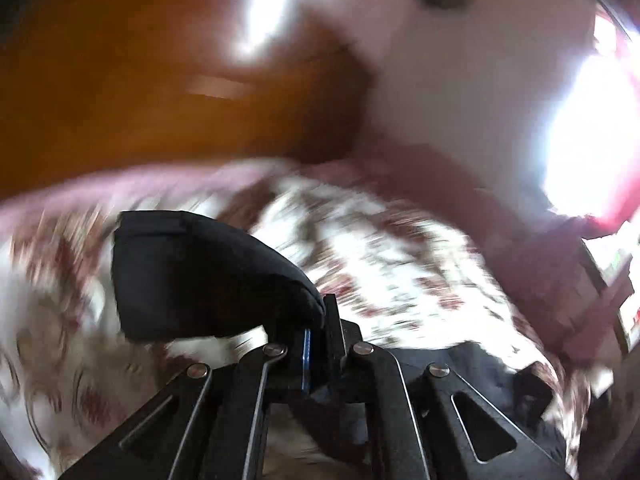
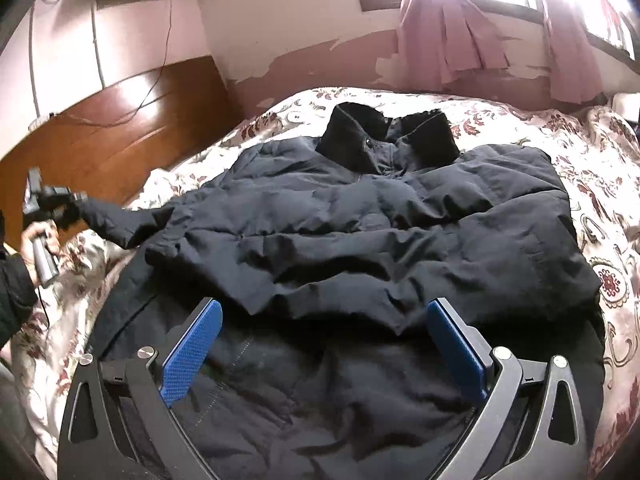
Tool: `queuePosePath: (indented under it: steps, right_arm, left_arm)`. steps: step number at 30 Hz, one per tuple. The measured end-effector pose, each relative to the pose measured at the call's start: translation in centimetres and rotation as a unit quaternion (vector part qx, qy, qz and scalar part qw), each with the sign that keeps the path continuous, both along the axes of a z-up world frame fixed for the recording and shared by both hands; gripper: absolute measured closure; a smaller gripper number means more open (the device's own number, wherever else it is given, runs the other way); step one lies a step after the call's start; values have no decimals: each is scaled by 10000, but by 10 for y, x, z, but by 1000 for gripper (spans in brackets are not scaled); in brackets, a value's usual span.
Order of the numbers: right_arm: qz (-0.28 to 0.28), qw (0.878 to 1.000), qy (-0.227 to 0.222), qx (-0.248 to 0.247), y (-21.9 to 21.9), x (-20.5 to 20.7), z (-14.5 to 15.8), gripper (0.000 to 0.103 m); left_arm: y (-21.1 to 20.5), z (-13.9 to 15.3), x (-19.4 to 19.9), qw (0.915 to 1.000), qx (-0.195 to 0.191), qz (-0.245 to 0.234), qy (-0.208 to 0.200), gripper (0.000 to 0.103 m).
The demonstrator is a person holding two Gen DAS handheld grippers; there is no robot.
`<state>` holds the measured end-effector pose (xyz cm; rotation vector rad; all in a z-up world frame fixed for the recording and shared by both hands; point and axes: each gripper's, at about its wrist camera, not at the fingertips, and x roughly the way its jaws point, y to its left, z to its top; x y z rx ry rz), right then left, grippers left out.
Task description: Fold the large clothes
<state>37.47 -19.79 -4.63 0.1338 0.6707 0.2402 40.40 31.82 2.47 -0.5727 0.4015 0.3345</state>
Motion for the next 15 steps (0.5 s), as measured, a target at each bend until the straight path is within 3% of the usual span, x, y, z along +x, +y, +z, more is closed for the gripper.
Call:
queuePosePath:
  steps: [3,7,11,15]
  right_arm:
    - [-84,9995,-27,295,-11,-1,6,2]
    - [-187,9970,-94,745,-30,0,15,2]
    - [-249,9922,-172,1210,-50,3,26,2]
    - [-212,9854,-289,1667,-72,4,35,2]
  left_arm:
    - [-44,51,4,9957,479,-687,-400,98]
    - [-124,99,10,9745,1145,-1787,-734,98]
    - [-201,109,12,9456,1281,-2867,-849,98]
    - [-264,96,15,9193,1255,-3661,-709,98]
